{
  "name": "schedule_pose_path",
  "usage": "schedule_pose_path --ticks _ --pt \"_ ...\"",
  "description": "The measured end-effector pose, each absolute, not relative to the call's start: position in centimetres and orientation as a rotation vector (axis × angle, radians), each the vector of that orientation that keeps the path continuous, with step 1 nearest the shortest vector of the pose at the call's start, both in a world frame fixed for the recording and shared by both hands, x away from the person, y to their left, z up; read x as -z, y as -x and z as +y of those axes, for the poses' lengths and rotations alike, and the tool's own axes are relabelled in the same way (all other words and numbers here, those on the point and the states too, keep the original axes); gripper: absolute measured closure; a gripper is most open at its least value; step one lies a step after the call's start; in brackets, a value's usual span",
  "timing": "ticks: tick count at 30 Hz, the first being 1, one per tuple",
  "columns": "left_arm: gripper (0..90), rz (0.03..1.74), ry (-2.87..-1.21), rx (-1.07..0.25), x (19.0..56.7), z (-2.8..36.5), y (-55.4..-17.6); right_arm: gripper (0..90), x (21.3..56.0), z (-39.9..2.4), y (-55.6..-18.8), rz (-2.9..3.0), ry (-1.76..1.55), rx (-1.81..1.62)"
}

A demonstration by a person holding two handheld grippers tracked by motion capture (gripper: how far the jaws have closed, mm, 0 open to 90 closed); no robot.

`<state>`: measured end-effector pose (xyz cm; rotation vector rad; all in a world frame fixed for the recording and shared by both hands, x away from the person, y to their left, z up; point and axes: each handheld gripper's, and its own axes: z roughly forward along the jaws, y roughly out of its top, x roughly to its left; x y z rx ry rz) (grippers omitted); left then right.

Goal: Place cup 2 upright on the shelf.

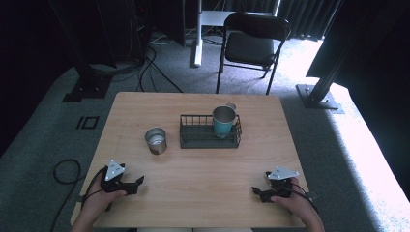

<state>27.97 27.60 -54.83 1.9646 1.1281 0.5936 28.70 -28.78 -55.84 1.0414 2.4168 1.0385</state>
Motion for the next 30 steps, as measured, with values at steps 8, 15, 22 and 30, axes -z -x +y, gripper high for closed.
schedule_pose_path --ticks 8,15,22,30 --pt "6.8 1.099 -1.957 -0.608 54.1 26.6 -29.1 11.3 55.8 -28.8 -28.7 2.417 -1.041 -1.039" --pt "6.8 1.055 -1.925 -0.617 53.4 25.9 -30.1 11.3 55.8 -28.8 -28.7 2.417 -1.044 -1.038" --pt "6.7 1.073 -1.877 -0.658 52.8 25.6 -31.2 11.3 55.8 -28.8 -28.7 2.418 -1.042 -1.036" --pt "5.8 1.066 -1.851 -0.679 52.3 25.0 -32.4 11.3 55.8 -28.8 -28.7 2.418 -1.042 -1.037"
